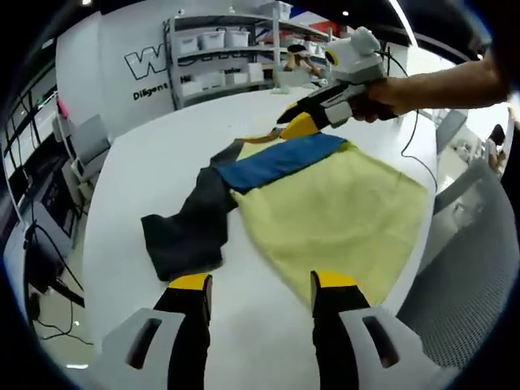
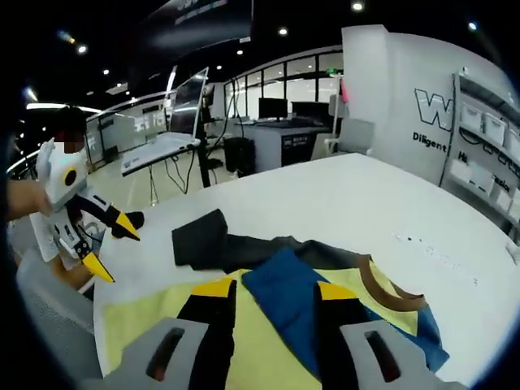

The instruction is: Fold the garment on the visible template until the final outline fits inside the template.

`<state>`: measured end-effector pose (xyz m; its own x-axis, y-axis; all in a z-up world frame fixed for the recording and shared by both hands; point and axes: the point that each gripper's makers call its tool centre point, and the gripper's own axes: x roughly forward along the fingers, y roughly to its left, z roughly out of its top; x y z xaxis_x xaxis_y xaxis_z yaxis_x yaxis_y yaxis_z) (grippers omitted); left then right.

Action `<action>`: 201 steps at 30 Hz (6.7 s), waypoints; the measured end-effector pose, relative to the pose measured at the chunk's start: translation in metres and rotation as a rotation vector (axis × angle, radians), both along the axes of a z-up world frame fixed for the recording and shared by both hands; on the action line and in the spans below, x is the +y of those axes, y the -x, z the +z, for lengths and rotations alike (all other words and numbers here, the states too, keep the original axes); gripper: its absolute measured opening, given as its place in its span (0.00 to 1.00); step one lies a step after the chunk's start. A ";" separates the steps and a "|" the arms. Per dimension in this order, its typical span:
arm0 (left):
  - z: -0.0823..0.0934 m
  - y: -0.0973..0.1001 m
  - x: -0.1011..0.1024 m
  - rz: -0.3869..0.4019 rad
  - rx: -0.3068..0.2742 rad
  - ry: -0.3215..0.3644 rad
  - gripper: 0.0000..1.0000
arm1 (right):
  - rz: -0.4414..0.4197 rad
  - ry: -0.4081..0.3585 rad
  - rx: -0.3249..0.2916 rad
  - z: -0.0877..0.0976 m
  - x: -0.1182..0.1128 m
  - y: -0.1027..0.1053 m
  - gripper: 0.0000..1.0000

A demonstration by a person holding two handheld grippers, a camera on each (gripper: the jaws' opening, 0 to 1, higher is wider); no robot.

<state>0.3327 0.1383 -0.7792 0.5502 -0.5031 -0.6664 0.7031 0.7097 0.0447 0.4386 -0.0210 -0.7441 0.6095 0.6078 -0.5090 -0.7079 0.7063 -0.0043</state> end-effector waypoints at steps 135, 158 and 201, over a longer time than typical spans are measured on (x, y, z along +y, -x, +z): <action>0.191 -0.186 -0.135 -0.028 -0.360 0.188 0.05 | -0.403 -0.023 0.039 -0.001 -0.188 0.224 0.99; 0.177 -0.166 -0.264 -0.201 -0.311 0.282 0.05 | -0.436 -0.025 0.051 -0.004 -0.195 0.233 0.99; 0.091 -0.147 -0.330 -0.090 -0.204 0.405 0.04 | -0.435 -0.028 0.116 -0.018 -0.209 0.238 0.96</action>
